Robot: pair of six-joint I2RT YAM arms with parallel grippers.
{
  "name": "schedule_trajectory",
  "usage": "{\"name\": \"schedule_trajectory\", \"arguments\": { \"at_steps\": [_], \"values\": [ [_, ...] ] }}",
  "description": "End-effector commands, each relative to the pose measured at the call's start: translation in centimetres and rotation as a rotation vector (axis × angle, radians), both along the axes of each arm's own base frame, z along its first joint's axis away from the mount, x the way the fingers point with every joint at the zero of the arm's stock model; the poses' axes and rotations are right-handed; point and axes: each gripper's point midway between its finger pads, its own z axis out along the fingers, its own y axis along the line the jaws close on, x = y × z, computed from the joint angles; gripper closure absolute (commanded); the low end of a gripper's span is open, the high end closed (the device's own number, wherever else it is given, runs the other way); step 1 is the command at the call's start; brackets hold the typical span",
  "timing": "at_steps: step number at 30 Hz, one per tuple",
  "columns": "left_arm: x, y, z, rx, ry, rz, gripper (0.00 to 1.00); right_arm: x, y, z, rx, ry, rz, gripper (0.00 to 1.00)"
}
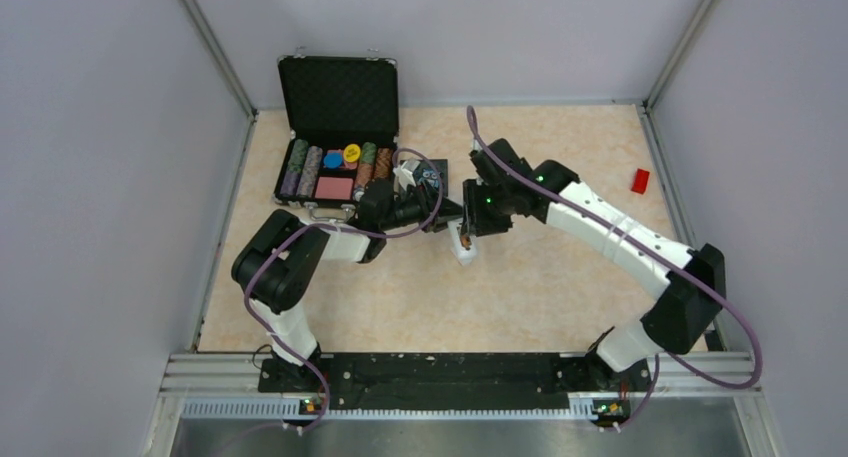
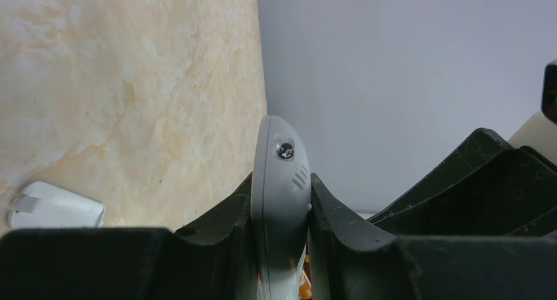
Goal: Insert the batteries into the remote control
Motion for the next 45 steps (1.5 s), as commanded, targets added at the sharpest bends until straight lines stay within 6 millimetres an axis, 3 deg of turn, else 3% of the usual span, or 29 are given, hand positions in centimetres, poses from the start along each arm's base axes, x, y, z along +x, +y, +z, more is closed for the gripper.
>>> {"name": "schedule_trajectory", "arguments": {
  "at_steps": [1, 6, 13, 19, 26, 35, 43, 45],
  "values": [
    [0.4, -0.3, 4.3, -0.081, -0.076, -0.011, 1.0, 0.1, -1.2, 3.7, 0.097, -0.17, 0.01, 0.61],
    [0.1, -0.3, 5.9, -0.12, -0.047, -0.03, 1.0, -1.3, -2.1, 4.3, 0.231, -0.265, 0.037, 0.41],
    [-1.2, -0.2, 9.2, -0.24, -0.011, -0.089, 1.0, -2.2, -1.3, 6.8, 0.427, -0.343, 0.059, 0.33],
    [-2.0, 0.1, 11.3, -0.289, 0.006, -0.116, 1.0, -2.0, -0.9, 8.6, 0.568, -0.393, 0.018, 0.33],
    [-2.5, 0.3, 13.0, -0.295, -0.01, -0.125, 1.0, -1.6, -1.0, 9.0, 0.607, -0.411, -0.017, 0.35],
    [-2.5, 0.4, 13.3, -0.291, -0.011, -0.117, 1.0, -1.4, -0.9, 9.0, 0.619, -0.406, -0.011, 0.5],
    [-2.2, 0.3, 13.8, -0.315, -0.001, -0.109, 1.0, -2.2, -0.7, 10.0, 0.661, -0.449, 0.054, 0.44],
    [-2.2, 0.4, 14.1, -0.332, 0.003, -0.11, 1.0, -2.4, -0.7, 10.2, 0.665, -0.458, 0.063, 0.49]
  ]
}}
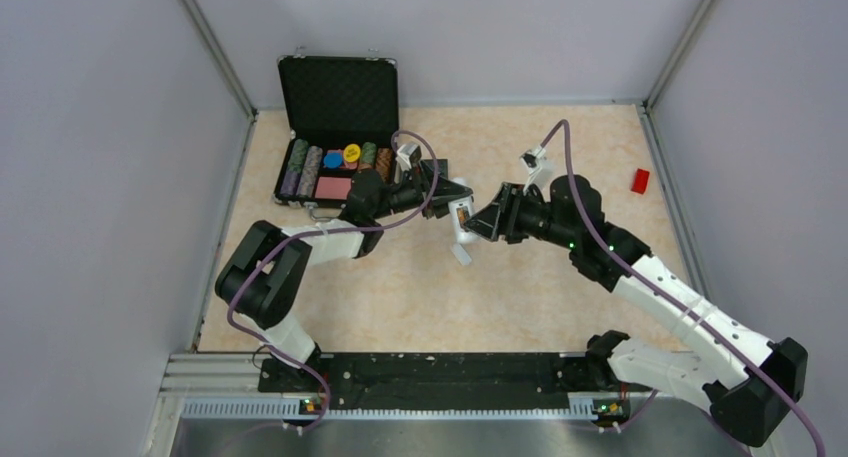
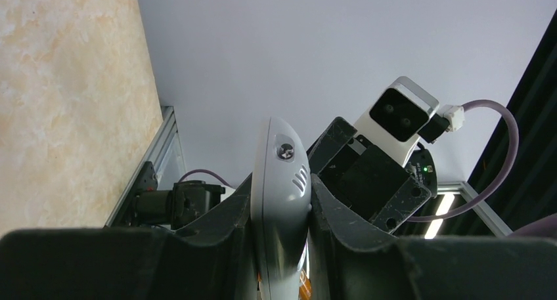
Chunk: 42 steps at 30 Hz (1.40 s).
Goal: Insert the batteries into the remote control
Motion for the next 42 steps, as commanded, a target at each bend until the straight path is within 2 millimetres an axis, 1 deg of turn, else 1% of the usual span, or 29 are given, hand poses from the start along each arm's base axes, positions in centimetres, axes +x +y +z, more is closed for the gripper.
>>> {"name": "schedule_trajectory", "arguments": {
  "at_steps": [1, 4, 9, 22, 25, 28, 30, 39, 42],
  "values": [
    [-0.3, 0.4, 4.6, -0.104, -0.099, -0.005, 1.0, -0.2, -0.1, 2.5, 0.056, -0.1, 0.027, 0.52],
    [-0.4, 0.5, 4.9, -0.117, -0.094, -0.005, 1.0, -0.3, 0.0, 2.5, 0.06, -0.105, 0.036, 0.55],
    [-0.5, 0.4, 5.1, -0.119, -0.099, -0.005, 1.0, -0.3, 0.0, 2.5, 0.06, -0.103, 0.04, 0.56],
    [-0.8, 0.1, 4.7, -0.084, -0.11, 0.008, 1.0, 0.2, 0.0, 1.6, 0.029, -0.062, 0.018, 0.57],
    [-0.7, 0.1, 4.4, -0.066, -0.106, 0.02, 1.0, 0.0, -0.2, 1.8, 0.033, -0.072, 0.02, 0.54],
    [-0.6, 0.1, 4.4, -0.056, -0.108, 0.032, 1.0, -0.5, -0.3, 2.5, 0.059, -0.105, 0.028, 0.48],
    [-0.6, 0.1, 4.5, -0.053, -0.111, 0.036, 1.0, -0.8, -0.4, 2.9, 0.071, -0.121, 0.034, 0.46],
    [-0.5, 0.1, 4.4, -0.046, -0.107, 0.04, 1.0, -0.9, -0.2, 2.7, 0.071, -0.111, 0.052, 0.45],
    [-0.5, 0.1, 4.4, -0.046, -0.107, 0.041, 1.0, -0.8, 0.0, 2.3, 0.062, -0.099, 0.056, 0.47]
  ]
}}
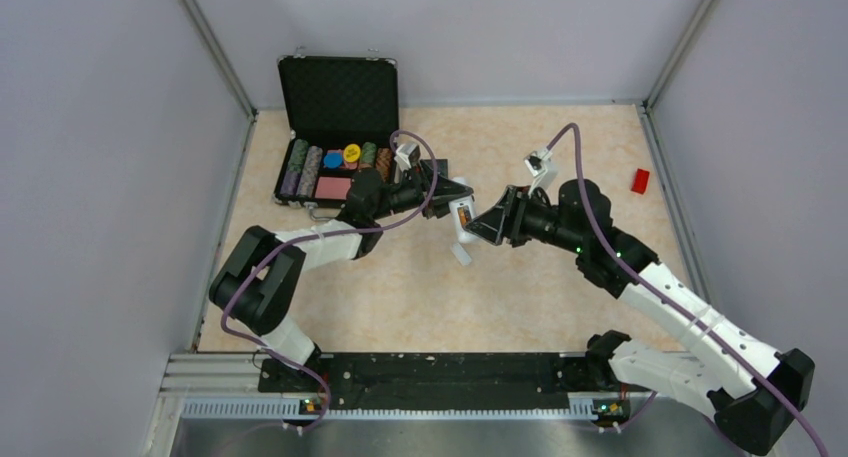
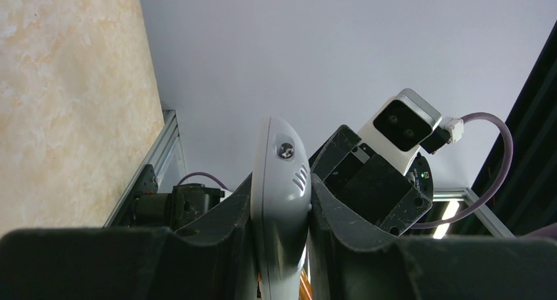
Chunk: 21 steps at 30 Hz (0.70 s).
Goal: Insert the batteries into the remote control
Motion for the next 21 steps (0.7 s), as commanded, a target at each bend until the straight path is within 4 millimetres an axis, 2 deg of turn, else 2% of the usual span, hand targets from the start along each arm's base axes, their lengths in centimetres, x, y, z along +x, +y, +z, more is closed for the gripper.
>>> {"name": "schedule_trajectory", "arguments": {
  "at_steps": [1, 21],
  "values": [
    [-0.4, 0.2, 3.8, -0.055, -0.111, 0.017, 1.0, 0.4, 0.2, 0.9, 0.019, -0.041, 0.014, 0.48],
    [-0.7, -0.2, 3.6, -0.047, -0.108, 0.009, 1.0, 1.4, 0.4, -0.4, -0.026, 0.005, -0.015, 0.55]
  ]
}}
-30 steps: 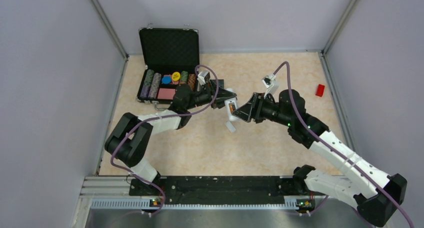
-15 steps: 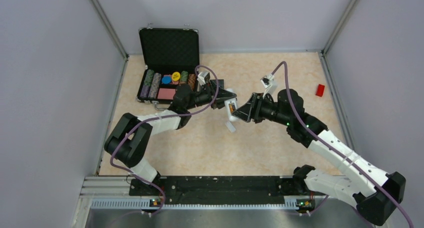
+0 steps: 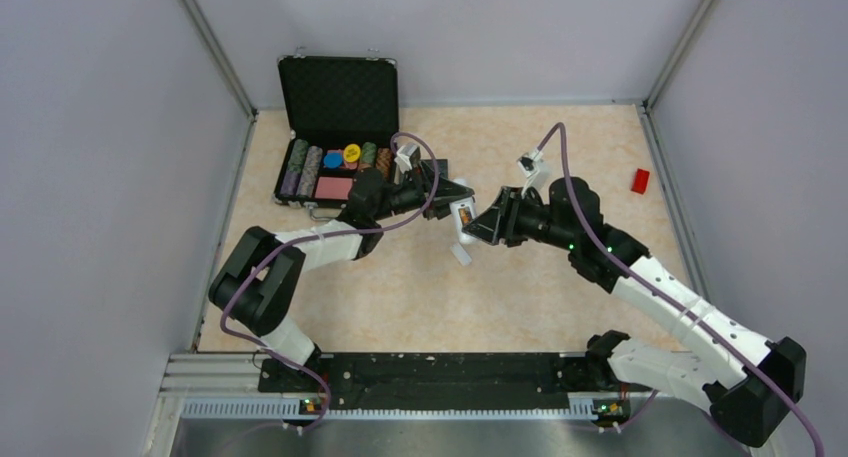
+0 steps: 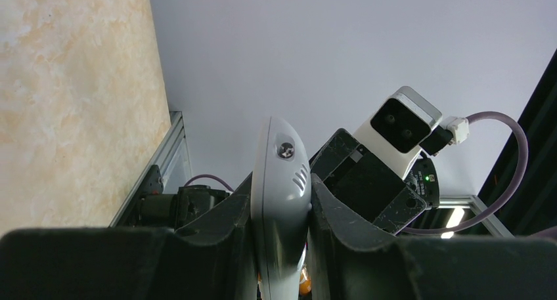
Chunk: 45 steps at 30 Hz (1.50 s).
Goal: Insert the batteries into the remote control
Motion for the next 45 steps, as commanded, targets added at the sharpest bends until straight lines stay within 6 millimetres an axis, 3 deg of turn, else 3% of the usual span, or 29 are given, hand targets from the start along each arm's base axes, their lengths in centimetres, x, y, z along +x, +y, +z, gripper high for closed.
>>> {"name": "schedule_trajectory", "arguments": {
  "at_steps": [1, 9, 18, 29, 39, 45],
  "values": [
    [-0.8, 0.0, 4.0, -0.063, -0.122, -0.001, 1.0, 0.9, 0.0, 1.3, 0.011, -0.034, -0.018, 0.55],
    [-0.9, 0.0, 3.8, -0.057, -0.122, 0.001, 1.0, 1.0, 0.3, 1.3, 0.007, -0.029, -0.006, 0.55],
    [-0.5, -0.2, 3.7, -0.049, -0.128, 0.013, 1.0, -0.3, 0.1, 2.9, 0.048, -0.08, 0.044, 0.41],
    [-0.7, -0.1, 3.9, -0.054, -0.132, 0.008, 1.0, -1.0, -0.2, 3.4, 0.074, -0.096, 0.053, 0.49],
    [-1.1, 0.0, 4.2, -0.076, -0.132, -0.007, 1.0, -1.5, -1.0, 4.7, 0.125, -0.135, 0.027, 0.46],
    [-1.0, 0.0, 4.4, -0.09, -0.133, -0.011, 1.0, -1.2, -1.3, 4.7, 0.133, -0.126, 0.0, 0.53]
  ]
}}
